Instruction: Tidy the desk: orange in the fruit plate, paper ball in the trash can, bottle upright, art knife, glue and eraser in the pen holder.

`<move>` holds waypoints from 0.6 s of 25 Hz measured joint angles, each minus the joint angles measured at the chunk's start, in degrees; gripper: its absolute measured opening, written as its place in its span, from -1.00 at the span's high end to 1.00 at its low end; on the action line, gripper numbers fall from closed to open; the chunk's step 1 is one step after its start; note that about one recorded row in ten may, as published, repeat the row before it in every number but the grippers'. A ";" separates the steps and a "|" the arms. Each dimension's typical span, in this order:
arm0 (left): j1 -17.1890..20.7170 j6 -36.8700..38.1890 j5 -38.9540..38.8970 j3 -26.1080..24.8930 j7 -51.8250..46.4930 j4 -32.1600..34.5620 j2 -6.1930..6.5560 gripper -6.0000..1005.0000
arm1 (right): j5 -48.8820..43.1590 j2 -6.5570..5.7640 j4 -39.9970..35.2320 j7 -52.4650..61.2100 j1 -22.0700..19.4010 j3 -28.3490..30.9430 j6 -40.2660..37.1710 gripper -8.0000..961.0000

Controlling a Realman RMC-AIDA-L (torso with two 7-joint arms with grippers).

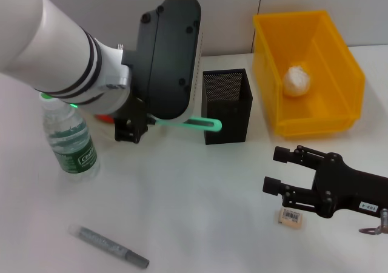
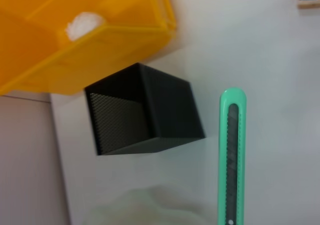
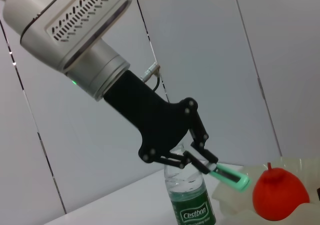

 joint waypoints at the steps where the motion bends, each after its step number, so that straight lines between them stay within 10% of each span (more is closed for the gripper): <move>1: 0.04 -0.21 0.30 -0.02 0.02 0.19 0.00 0.76 | 0.00 0.00 0.00 0.01 0.00 0.00 0.00 -0.59; 15: 0.16 -10.56 5.54 -0.51 4.42 2.95 0.05 0.75 | 0.01 0.06 -0.09 0.27 0.16 0.00 0.10 -0.59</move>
